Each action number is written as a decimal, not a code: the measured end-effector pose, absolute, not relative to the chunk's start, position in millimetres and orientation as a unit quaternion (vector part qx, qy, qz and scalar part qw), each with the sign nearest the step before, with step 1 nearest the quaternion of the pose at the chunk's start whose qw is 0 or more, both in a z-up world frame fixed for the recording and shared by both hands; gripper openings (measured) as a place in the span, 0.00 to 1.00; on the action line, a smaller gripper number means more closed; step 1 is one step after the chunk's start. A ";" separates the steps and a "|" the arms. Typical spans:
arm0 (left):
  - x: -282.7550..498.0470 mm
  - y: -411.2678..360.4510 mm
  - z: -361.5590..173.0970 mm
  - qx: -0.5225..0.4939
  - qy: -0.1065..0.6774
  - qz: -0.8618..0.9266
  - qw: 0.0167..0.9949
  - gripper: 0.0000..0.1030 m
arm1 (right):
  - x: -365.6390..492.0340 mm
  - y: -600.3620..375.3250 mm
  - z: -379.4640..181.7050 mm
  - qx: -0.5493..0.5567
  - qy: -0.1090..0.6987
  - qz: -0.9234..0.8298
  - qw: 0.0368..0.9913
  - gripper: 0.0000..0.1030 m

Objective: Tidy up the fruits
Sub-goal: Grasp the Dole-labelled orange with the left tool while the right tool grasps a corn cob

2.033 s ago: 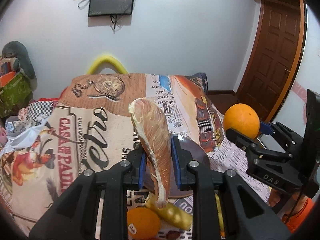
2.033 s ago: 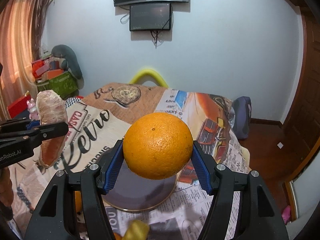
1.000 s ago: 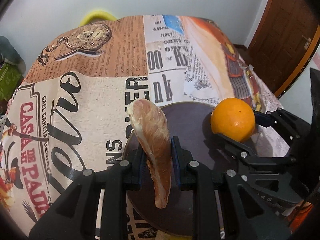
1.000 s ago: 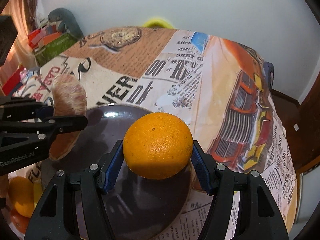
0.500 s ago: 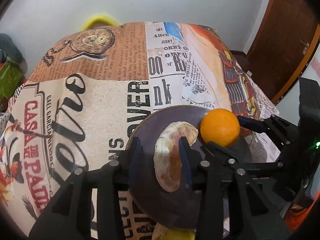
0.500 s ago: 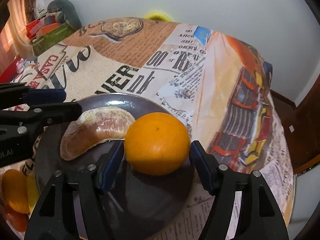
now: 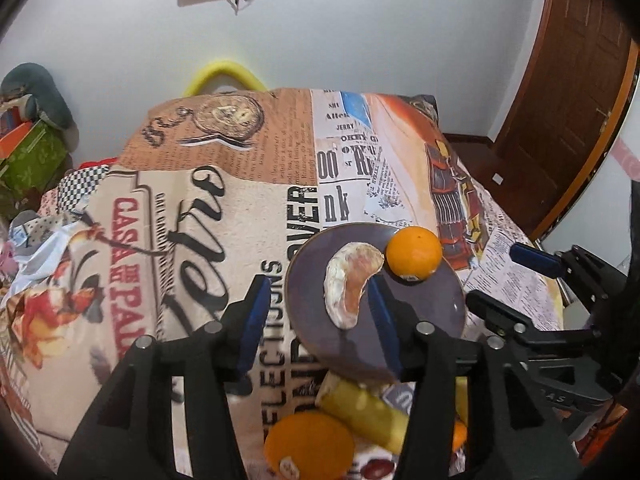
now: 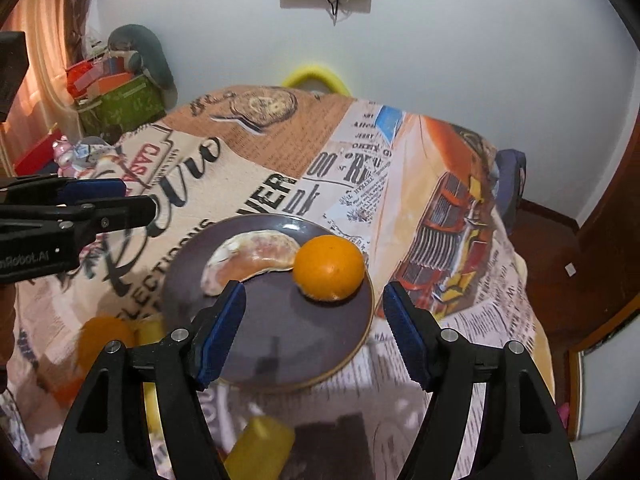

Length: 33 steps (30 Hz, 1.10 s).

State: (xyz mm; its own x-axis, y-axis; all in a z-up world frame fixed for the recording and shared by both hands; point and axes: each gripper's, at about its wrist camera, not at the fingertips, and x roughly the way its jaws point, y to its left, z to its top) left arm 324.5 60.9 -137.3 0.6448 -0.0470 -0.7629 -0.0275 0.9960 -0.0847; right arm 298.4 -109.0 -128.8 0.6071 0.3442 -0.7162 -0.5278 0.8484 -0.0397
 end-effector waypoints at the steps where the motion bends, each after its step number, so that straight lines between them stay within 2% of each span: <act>1: 319.1 61.7 -134.9 -0.046 0.420 -0.005 0.906 0.50 | 291.9 -110.3 -126.1 -0.126 0.366 0.243 0.889 0.66; 7: 284.4 68.6 -126.9 -0.057 0.412 0.000 0.910 0.55 | 254.8 -115.8 -118.0 -0.131 0.359 0.235 0.894 0.67; 10: 268.5 71.5 -129.5 -0.062 0.413 0.003 0.909 0.56 | 239.8 -119.6 -118.5 -0.123 0.360 0.234 0.895 0.71; 14: 250.0 75.8 -140.2 -0.067 0.426 0.005 0.902 0.57 | 218.5 -122.0 -131.9 -0.130 0.367 0.230 0.892 0.72; 18: 231.6 76.7 -152.9 -0.061 0.431 0.006 0.900 0.64 | 201.6 -125.6 -150.6 -0.143 0.381 0.215 0.888 0.72; 28: 210.7 79.8 -192.8 -0.076 0.469 -0.003 0.880 0.65 | 194.8 -136.5 -183.9 -0.101 0.426 0.206 0.875 0.70; 30: 210.0 79.2 -199.5 -0.075 0.476 -0.002 0.876 0.65 | 197.4 -138.6 -186.7 -0.093 0.433 0.211 0.871 0.59; 33: 210.6 77.4 -207.3 -0.076 0.483 -0.007 0.872 0.66 | 196.2 -141.6 -189.5 -0.078 0.445 0.236 0.861 0.36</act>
State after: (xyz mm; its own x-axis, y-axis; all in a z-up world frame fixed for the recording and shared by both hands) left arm 210.6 77.4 -207.3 0.5336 -0.0859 -0.8414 -0.0618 0.9882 -0.1401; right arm 196.2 -141.6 -189.5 0.4932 0.3365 -0.8022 -0.4755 0.8765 0.0753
